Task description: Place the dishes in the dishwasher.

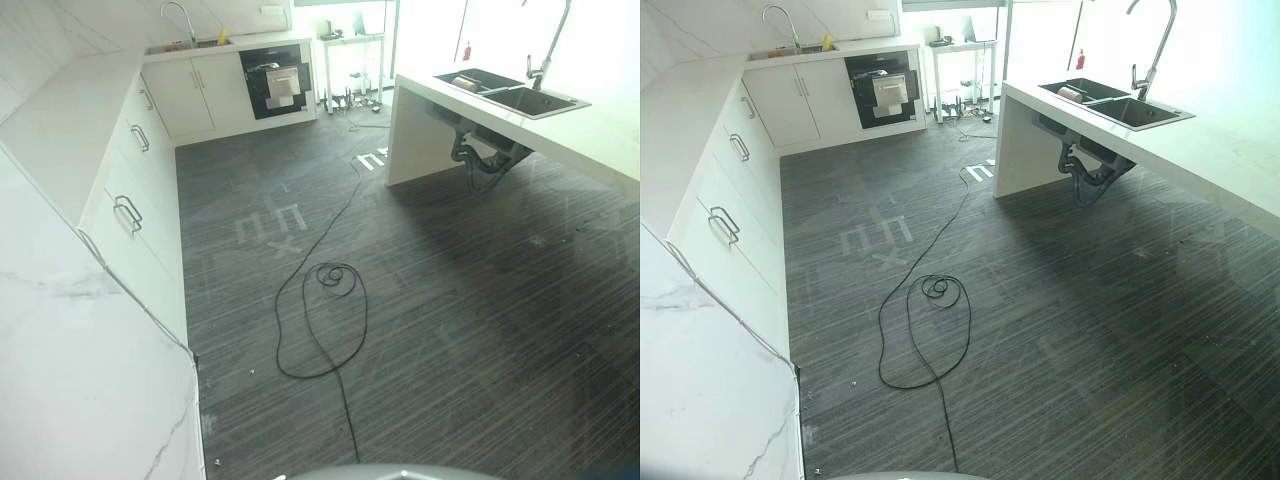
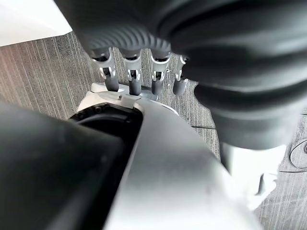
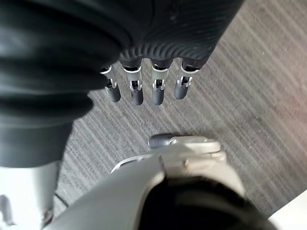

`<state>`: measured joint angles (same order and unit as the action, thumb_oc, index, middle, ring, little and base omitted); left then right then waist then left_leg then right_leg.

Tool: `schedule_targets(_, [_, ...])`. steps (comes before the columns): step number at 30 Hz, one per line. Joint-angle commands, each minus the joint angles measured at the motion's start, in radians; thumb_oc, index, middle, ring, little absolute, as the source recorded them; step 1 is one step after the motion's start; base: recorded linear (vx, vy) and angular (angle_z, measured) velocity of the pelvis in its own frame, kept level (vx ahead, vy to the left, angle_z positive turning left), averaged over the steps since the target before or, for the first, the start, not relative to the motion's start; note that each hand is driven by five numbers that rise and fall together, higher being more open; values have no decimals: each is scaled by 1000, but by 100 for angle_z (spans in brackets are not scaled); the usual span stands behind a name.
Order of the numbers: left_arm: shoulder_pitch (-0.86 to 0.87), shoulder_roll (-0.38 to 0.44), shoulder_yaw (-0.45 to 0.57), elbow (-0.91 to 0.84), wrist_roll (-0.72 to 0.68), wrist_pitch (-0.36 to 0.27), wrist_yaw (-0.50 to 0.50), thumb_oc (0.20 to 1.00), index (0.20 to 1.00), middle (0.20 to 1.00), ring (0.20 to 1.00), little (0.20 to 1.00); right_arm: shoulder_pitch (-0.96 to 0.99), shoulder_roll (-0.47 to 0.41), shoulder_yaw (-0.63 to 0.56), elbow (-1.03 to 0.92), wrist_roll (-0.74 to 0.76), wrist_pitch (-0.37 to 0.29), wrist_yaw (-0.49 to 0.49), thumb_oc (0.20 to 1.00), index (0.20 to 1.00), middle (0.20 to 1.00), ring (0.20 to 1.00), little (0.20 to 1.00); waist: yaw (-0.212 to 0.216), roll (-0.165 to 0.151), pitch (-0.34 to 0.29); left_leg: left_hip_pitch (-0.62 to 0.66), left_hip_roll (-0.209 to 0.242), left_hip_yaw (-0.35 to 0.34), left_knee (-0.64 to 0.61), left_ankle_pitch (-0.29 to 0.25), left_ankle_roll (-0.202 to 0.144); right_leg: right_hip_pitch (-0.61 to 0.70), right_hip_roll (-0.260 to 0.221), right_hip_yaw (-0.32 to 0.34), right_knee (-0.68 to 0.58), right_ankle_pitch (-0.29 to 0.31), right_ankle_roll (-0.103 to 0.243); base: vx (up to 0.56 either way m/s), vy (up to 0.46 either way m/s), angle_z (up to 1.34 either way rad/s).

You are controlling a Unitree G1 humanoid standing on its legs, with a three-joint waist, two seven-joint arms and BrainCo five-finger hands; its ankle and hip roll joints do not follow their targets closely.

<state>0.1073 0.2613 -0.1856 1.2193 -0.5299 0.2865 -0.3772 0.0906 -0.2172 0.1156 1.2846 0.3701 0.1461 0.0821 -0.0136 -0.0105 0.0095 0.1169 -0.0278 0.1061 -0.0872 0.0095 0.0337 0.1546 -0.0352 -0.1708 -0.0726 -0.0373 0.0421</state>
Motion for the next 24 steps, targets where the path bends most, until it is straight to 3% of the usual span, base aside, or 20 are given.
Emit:
schedule_targets(1, [-85,-54,12,37,13,-1,-65,1000,1000,1000,1000,1000,-48,7,-12,52,36,-21,19,1000,1000,1000,1000,1000,-10,17,20,41,48,74,5,-95,-59,-43,-76,-42,2,44,93,3,0,-5])
schedule_targets(3, [-89,-50,13,39,17,-30,-40,1000,1000,1000,1000,1000,-48,6,-18,50,59,-38,37,1000,1000,1000,1000,1000,-15,20,16,44,48,77,4,-96,-59,-43,-75,-38,1,43,93,14,1,-14])
schedule_targets(4, [-94,-56,15,48,19,-54,13,1000,1000,1000,1000,1000,-49,11,-19,43,99,-77,87,1000,1000,1000,1000,1000,-20,21,12,45,49,81,5,-95,-60,-43,-75,-35,1,44,92,23,-4,-15])
schedule_targets(7, [-104,-75,25,48,-24,-97,31,1000,1000,1000,1000,1000,-54,24,-8,15,125,-174,169,1000,1000,1000,1000,1000,-22,19,11,48,49,82,4,-94,-60,-40,-75,-35,0,46,91,32,-18,-5])
schedule_targets(9, [-112,-78,29,30,-34,-159,50,1000,1000,1000,1000,1000,-62,26,7,-24,164,-213,193,1000,1000,1000,1000,1000,-22,18,13,48,50,82,4,-92,-62,-40,-77,-35,1,48,91,0,0,0])
schedule_targets(10, [-126,-77,19,-15,-58,-247,42,1000,1000,1000,1000,1000,-69,23,15,-66,209,-253,229,1000,1000,1000,1000,1000,-19,17,11,47,51,81,2,-91,-62,-39,-76,-37,-2,48,90,0,0,0])
schedule_targets(14, [-159,-95,-16,-55,-129,-360,37,1000,1000,1000,1000,1000,-107,25,24,-61,274,-364,266,1000,1000,1000,1000,1000,-14,33,-3,47,48,84,0,-90,-63,-35,-80,-52,-5,49,87,27,18,4])
schedule_targets(18, [-149,-94,-44,-203,-143,-402,71,1000,1000,1000,1000,1000,-110,23,49,-217,336,-368,227,1000,1000,1000,1000,1000,-8,31,-2,50,49,84,2,-88,-65,-30,-81,-57,-5,49,86,0,-28,5])
schedule_targets(20, [-134,-80,-62,-368,-129,-401,145,1000,1000,1000,1000,1000,-86,20,80,-405,335,-332,160,1000,1000,1000,1000,1000,-13,28,8,50,51,82,2,-84,-65,-31,-77,-49,-2,52,84,-50,-60,2])
schedule_targets(24, [-114,-37,-55,-569,-137,-376,205,1000,1000,1000,1000,1000,-54,18,105,-601,332,-285,90,1000,1000,1000,1000,1000,-17,24,22,53,54,82,2,-81,-64,-28,-73,-44,-1,51,80,-49,-54,0])
